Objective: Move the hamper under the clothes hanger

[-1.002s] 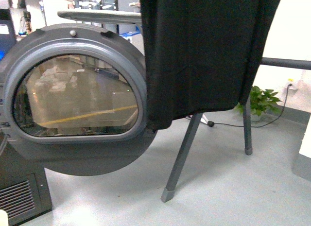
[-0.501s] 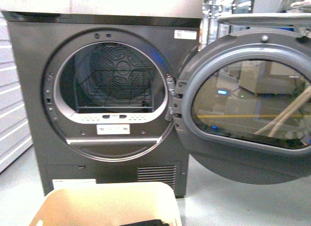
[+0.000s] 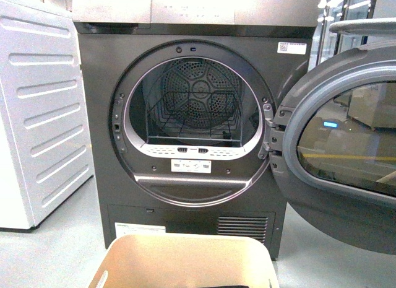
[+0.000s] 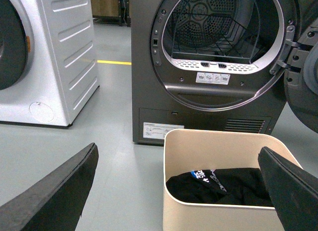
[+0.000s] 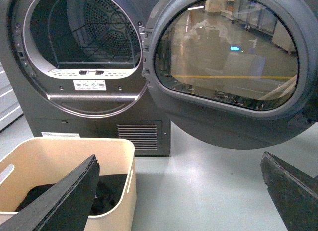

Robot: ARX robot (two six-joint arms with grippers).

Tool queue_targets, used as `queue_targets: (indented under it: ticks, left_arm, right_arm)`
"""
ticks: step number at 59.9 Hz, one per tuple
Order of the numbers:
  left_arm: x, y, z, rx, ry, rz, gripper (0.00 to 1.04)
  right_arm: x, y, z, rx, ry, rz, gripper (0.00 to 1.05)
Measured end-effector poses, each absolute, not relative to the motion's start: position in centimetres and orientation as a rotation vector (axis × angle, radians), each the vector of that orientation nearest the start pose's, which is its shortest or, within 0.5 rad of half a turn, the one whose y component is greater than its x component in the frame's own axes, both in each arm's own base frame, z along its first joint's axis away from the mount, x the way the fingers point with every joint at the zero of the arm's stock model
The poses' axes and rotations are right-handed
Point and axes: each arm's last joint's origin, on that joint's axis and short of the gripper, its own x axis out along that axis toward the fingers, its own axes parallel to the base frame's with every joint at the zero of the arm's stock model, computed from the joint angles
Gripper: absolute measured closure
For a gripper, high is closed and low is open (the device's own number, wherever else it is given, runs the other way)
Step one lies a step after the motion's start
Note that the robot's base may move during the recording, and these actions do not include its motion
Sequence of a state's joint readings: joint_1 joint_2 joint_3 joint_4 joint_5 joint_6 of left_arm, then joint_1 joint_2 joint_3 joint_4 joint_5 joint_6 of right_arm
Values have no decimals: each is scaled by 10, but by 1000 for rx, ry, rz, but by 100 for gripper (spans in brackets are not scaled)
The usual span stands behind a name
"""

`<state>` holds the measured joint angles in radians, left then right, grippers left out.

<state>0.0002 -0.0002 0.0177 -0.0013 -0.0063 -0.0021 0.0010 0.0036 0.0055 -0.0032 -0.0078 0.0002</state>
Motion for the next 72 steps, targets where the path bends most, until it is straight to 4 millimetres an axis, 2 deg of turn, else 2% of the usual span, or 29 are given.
queue_targets:
  ticks: [46,48,50,53,56,65,72]
  left_arm:
    - [97,0,169,-2,-16,0,7]
    - [97,0,168,-32,29,44,7]
    - [98,-1,168,-73,147,126,7]
    - [103,-1,169,-97,254,211,7]
    - [112,-3,175,-121,291,218,7]
    - [146,-5,206,-134,250,161,7]
    - [183,-5,217,-129,282,106,7]
  right_arm:
    - [98,0,165,0,1,2,8]
    - [98,0,165,1,2,1,8]
    - [98,0,164,27,45,-72,8]
    - [101,-1,166,63,111,-176,8]
    - [109,-3,170,106,154,-237,8]
    - [139,-3,190,157,213,-146,8]
    - [175,-1,203,147,298,-59,8]
